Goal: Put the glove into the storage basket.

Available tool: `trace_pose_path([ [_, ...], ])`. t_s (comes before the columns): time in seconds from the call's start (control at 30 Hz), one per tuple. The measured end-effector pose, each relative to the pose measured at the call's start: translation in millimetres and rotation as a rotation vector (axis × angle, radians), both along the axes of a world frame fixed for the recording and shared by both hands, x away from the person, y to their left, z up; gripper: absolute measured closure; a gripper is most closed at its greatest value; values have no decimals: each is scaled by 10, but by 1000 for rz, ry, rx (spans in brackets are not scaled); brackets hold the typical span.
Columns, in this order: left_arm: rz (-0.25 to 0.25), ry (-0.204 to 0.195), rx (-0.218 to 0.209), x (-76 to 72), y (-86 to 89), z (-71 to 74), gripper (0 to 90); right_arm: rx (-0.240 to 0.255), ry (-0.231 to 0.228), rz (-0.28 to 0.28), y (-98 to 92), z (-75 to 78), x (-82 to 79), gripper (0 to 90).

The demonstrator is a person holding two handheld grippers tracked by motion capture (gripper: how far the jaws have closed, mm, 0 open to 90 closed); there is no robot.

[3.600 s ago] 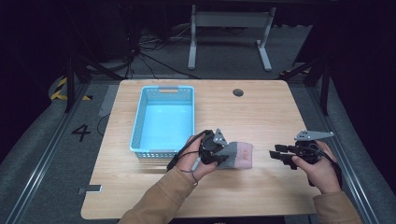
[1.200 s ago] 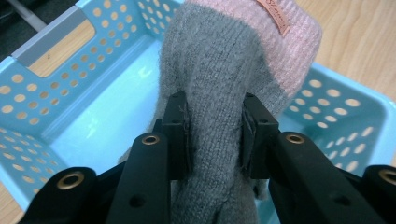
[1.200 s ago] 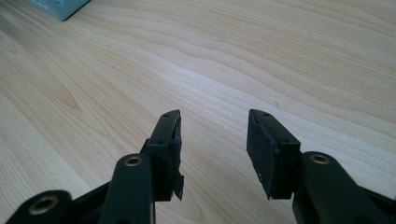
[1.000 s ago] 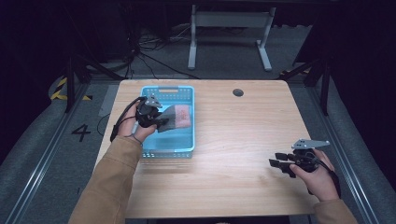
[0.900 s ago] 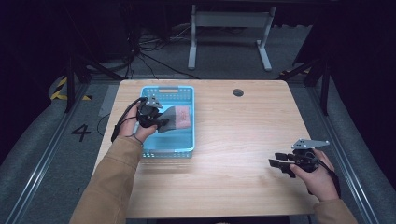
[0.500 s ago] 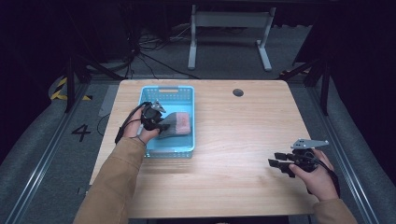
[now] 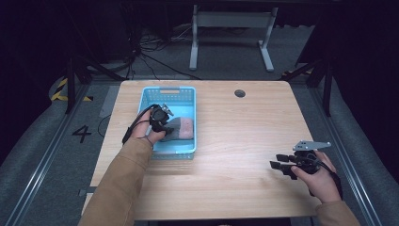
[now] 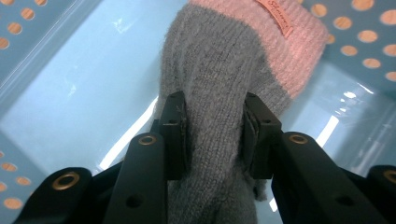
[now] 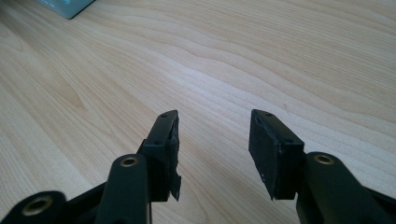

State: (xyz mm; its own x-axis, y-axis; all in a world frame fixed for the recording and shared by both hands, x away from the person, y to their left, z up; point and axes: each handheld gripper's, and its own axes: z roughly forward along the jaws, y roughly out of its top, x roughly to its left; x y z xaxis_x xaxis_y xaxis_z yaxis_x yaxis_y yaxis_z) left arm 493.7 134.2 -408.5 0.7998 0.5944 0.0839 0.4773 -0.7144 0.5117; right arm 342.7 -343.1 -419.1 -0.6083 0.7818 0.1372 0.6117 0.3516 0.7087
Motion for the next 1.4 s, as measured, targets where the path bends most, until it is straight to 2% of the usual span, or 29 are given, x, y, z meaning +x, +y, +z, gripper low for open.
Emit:
trace_pose_path([
  [0.37,10,-8,44,79,-57,-52,644,4,-13,-5,-31,24,-30,530],
  [0.43,8,-23,49,77,-64,-54,626,6,-11,-5,-34,26,-30,530],
  [0.5,7,-56,56,71,-70,-51,567,6,-12,-7,-30,30,-30,528],
  [0.57,17,-92,33,69,-63,-47,472,9,-14,-2,-22,35,-24,527],
  [0.67,33,-133,12,59,-45,-22,388,4,-19,2,-2,36,-12,523],
  [0.83,39,-151,-46,0,-17,46,387,5,-20,12,22,38,15,521],
  [0.97,43,-160,-99,-65,0,130,377,3,-20,23,56,39,49,518],
  [1.1,35,-161,-128,-162,-1,226,367,5,-20,34,99,42,89,515],
  [1.23,31,-131,-182,-296,0,321,351,5,-19,49,138,40,142,512],
  [1.4,4,-118,-205,-497,-24,416,338,4,-16,61,181,35,190,508],
])
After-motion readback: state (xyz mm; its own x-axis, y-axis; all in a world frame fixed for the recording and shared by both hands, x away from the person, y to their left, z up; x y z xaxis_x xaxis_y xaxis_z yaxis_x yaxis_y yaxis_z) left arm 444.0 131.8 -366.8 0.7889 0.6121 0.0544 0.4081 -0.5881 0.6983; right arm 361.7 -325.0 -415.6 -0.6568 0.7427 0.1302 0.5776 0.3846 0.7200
